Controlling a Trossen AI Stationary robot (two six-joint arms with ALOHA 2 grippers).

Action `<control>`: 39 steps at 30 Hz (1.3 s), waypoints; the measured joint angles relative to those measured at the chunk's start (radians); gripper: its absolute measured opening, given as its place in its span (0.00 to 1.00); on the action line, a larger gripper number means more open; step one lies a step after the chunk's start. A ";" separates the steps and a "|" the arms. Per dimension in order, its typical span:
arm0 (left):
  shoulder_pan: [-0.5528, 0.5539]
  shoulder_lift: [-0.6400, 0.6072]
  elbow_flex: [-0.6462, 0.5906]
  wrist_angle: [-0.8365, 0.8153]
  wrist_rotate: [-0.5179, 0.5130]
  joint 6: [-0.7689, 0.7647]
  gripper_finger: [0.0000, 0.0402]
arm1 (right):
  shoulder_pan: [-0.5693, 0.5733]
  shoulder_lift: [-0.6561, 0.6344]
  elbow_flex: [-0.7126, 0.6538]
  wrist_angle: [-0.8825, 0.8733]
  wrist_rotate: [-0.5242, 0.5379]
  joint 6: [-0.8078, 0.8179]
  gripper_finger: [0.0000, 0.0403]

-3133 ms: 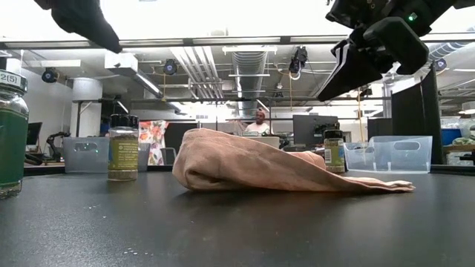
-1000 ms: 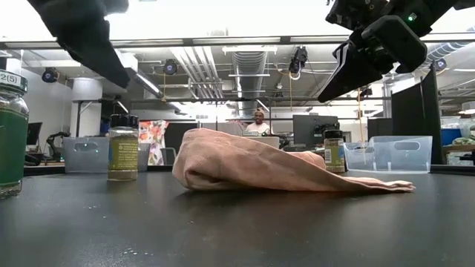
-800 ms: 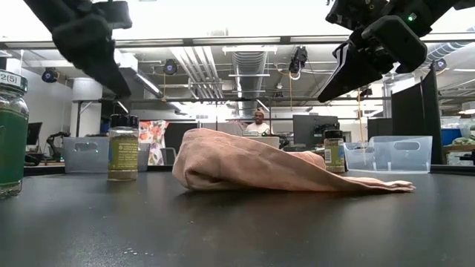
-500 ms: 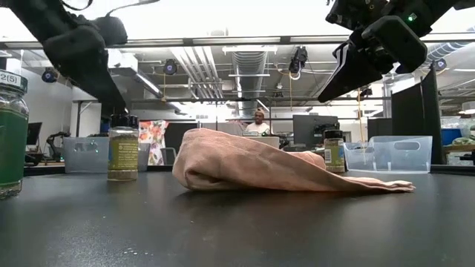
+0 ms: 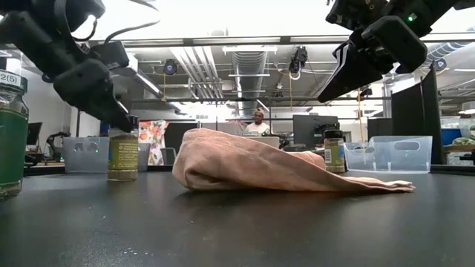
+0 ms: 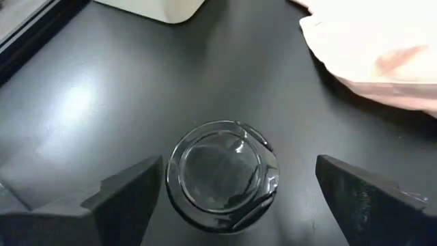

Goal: Sort spices by type
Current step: Put the left black spice bottle into the transparent bin

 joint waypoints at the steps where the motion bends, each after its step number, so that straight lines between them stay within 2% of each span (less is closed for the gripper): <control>1: 0.000 0.002 0.000 0.001 -0.001 -0.001 0.91 | 0.000 0.000 0.000 0.000 0.000 0.000 0.03; 7: 0.000 0.012 0.001 0.014 -0.011 -0.004 0.79 | 0.000 0.000 0.000 0.003 0.000 0.007 0.03; 16: 0.000 0.040 0.002 0.024 -0.041 -0.011 0.47 | 0.000 0.000 0.000 0.007 0.000 0.008 0.03; 27: -0.002 0.053 0.013 0.041 -0.042 -0.011 0.47 | 0.000 0.000 -0.003 0.014 0.000 0.027 0.03; 39: -0.011 0.056 0.205 0.048 -0.050 0.156 0.48 | 0.000 0.000 -0.023 0.139 0.000 0.026 0.03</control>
